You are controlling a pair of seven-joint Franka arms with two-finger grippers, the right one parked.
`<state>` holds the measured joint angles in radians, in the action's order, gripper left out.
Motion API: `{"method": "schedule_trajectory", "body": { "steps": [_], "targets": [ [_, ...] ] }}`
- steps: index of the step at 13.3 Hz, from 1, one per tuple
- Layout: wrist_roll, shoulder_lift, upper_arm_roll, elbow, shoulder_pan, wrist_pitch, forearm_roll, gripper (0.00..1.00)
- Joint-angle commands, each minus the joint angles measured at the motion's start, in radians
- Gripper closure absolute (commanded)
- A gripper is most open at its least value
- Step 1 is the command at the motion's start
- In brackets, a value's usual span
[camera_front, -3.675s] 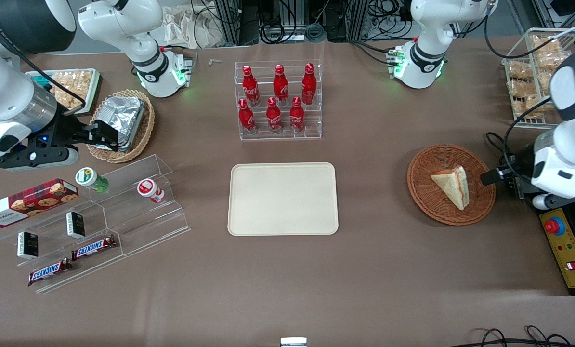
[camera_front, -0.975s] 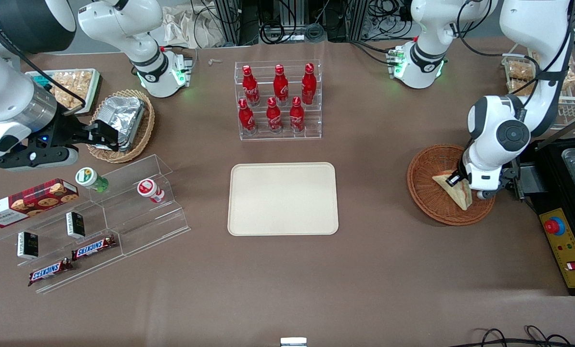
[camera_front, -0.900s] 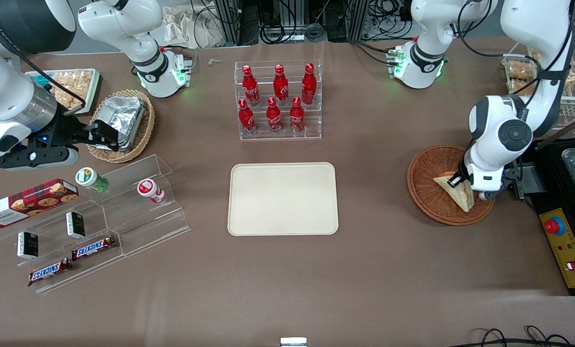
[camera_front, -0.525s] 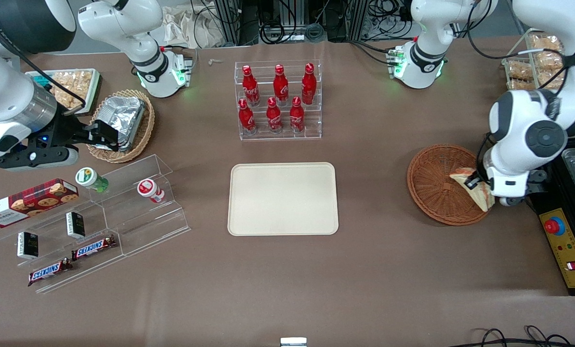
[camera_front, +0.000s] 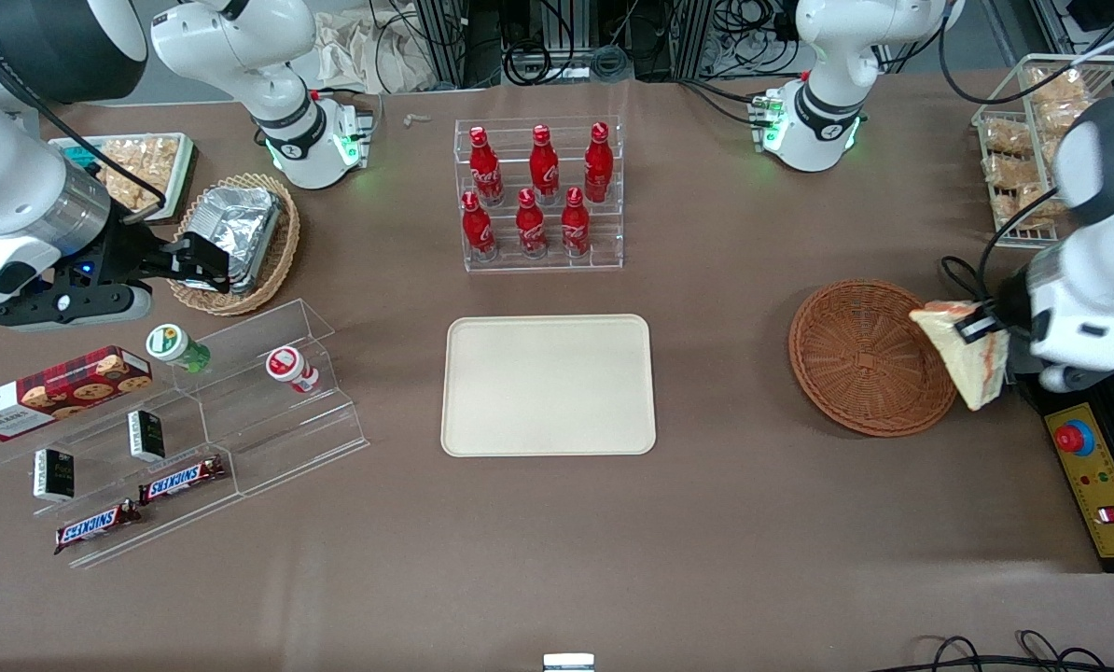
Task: Place sandwich from basket to tray
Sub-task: 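Lift the sandwich out of the basket with the left gripper, then carry the held sandwich over the cream tray with the left gripper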
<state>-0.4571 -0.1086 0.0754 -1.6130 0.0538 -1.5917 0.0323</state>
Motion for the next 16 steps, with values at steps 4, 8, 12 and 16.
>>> {"method": "schedule_trajectory", "body": {
  "steps": [4,8,12,16],
  "targets": [
    [0.025,-0.037,0.197,0.148,-0.005,0.107,-0.083,1.0],
    [-0.088,-0.115,0.384,0.118,-0.003,-0.029,-0.1,1.0],
    [-0.221,-0.201,0.562,-0.008,-0.005,-0.258,-0.014,1.0],
    [-0.368,-0.36,0.573,-0.054,-0.095,-0.404,0.15,1.0]
  ]
}}
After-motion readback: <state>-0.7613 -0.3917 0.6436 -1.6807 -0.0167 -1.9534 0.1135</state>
